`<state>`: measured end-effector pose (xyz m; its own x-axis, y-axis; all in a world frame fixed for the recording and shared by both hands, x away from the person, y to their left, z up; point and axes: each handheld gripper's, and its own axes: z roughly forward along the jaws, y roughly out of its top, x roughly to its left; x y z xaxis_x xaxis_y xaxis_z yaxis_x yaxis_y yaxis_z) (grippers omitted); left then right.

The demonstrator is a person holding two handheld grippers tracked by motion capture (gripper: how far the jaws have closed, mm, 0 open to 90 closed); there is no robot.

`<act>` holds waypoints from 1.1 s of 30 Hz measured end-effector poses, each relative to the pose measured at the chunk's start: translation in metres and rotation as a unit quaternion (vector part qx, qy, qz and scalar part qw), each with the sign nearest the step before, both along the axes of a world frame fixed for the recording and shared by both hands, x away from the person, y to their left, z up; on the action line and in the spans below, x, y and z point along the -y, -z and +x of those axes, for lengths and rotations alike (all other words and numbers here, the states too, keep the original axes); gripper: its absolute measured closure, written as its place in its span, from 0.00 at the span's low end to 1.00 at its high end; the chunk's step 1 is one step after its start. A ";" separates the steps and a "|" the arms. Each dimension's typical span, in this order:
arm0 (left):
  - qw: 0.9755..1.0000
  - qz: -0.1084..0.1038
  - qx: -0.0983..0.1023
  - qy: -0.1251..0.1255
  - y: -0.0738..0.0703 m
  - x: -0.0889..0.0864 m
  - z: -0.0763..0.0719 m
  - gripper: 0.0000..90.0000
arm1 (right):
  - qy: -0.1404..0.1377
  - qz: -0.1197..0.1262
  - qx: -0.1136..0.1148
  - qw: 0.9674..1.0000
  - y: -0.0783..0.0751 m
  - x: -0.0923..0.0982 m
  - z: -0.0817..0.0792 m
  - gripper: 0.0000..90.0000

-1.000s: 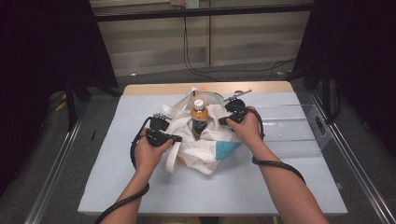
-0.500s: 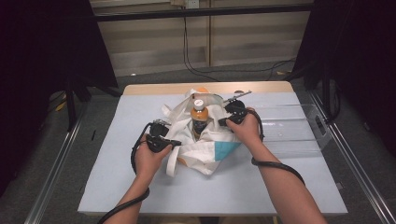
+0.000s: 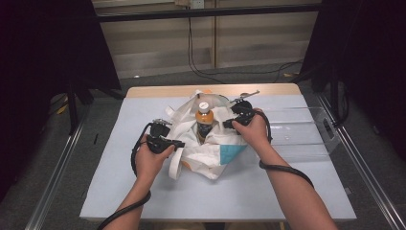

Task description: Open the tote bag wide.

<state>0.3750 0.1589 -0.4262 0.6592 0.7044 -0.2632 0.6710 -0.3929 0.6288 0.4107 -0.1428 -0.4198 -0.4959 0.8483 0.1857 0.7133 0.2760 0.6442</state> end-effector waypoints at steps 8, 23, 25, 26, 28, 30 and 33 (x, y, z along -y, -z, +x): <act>1.000 0.000 0.012 -0.002 -0.013 -0.004 0.001 0.75 | -0.006 0.009 0.011 1.000 -0.015 0.004 -0.003 0.75; 0.999 0.001 0.019 -0.033 -0.026 -0.018 0.001 0.57 | -0.009 0.025 0.018 0.999 -0.028 0.000 -0.010 0.59; 0.999 0.003 0.019 -0.033 -0.026 -0.022 0.000 0.56 | -0.011 0.024 0.018 0.999 -0.030 -0.002 -0.010 0.58; 0.999 0.006 0.023 -0.036 -0.026 -0.024 0.000 0.54 | -0.014 0.026 0.018 0.999 -0.031 -0.003 -0.010 0.56; 0.999 0.011 0.021 -0.039 -0.027 -0.028 0.000 0.52 | -0.016 0.026 0.019 0.999 -0.032 -0.005 -0.011 0.55; 0.999 0.009 0.021 -0.045 -0.027 -0.033 -0.001 0.51 | -0.019 0.026 0.018 0.999 -0.033 -0.007 -0.011 0.53; 0.998 0.014 0.020 -0.053 -0.027 -0.040 -0.002 0.48 | -0.024 0.031 0.018 0.999 -0.035 -0.010 -0.012 0.51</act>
